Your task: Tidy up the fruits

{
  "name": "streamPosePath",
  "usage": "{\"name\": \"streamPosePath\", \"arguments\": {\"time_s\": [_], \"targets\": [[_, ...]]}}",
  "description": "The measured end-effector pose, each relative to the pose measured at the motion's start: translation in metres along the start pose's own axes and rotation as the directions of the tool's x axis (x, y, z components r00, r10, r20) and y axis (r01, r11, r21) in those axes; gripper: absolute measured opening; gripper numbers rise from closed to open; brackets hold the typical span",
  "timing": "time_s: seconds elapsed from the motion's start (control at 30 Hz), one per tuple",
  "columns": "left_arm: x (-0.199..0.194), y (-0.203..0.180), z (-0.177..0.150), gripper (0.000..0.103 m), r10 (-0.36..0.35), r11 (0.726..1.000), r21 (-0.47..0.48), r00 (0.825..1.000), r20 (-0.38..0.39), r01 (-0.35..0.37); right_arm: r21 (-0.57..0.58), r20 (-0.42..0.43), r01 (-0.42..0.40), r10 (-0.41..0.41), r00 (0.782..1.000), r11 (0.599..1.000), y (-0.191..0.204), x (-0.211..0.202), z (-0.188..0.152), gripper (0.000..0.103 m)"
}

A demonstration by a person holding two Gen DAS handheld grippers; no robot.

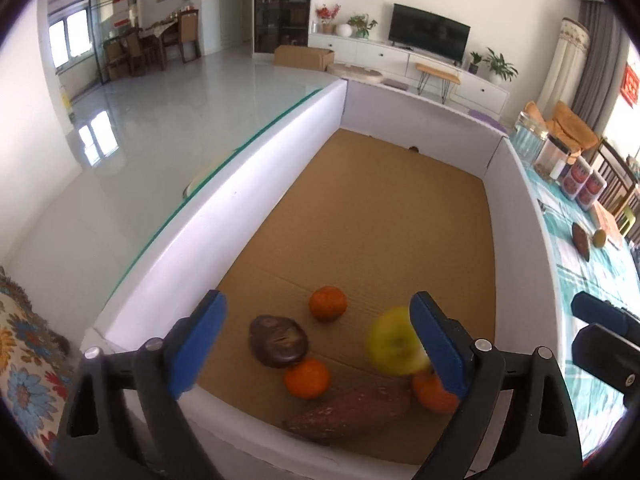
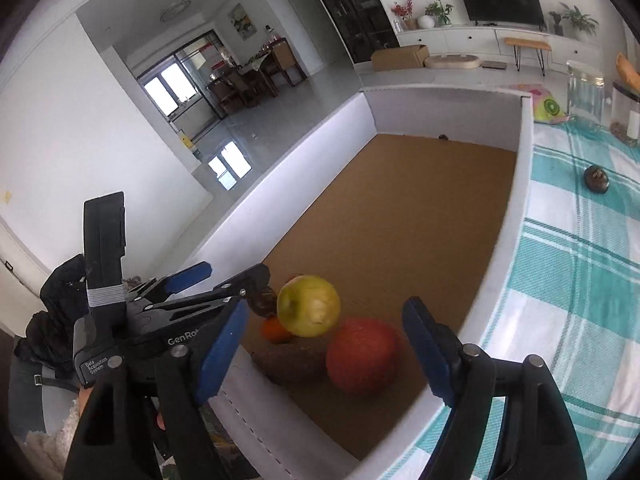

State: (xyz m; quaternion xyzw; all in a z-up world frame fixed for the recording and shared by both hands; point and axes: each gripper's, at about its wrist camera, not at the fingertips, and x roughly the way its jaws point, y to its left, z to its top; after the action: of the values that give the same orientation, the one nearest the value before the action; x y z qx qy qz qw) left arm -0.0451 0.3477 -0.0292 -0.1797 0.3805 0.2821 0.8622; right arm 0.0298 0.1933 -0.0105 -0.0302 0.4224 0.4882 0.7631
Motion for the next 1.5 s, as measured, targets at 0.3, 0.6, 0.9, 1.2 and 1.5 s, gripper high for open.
{"name": "streamPosePath", "arguments": {"time_s": [0.3, 0.6, 0.9, 1.2, 1.5], "targets": [[-0.044, -0.097, -0.009, 0.094, -0.253, 0.958, 0.152, 0.966, 0.052, 0.242, 0.193, 0.121, 0.383, -0.409, 0.904, 0.903, -0.128, -0.092, -0.076, 0.1], [-0.059, -0.234, -0.063, 0.096, -0.468, 0.8, 0.365, 0.876, -0.118, 0.477, 0.39, 0.014, 0.614, -0.671, 0.741, 0.686, -0.238, -0.138, -0.162, 0.1], [-0.007, -0.292, -0.11, 0.096, -0.392, 0.786, 0.448, 0.904, -0.17, 0.425, 0.446, -0.045, 0.626, -0.682, 0.73, 0.64, -0.252, -0.132, -0.169, 0.1], [0.046, -0.289, -0.115, 0.096, -0.319, 0.811, 0.463, 0.934, -0.162, 0.357, 0.405, -0.078, 0.667, -0.703, 0.707, 0.625, -0.25, -0.123, -0.169, 0.103], [0.052, -0.283, -0.116, 0.099, -0.321, 0.814, 0.453, 0.932, -0.171, 0.363, 0.381, -0.097, 0.692, -0.717, 0.69, 0.613, -0.249, -0.119, -0.169, 0.103]]}}
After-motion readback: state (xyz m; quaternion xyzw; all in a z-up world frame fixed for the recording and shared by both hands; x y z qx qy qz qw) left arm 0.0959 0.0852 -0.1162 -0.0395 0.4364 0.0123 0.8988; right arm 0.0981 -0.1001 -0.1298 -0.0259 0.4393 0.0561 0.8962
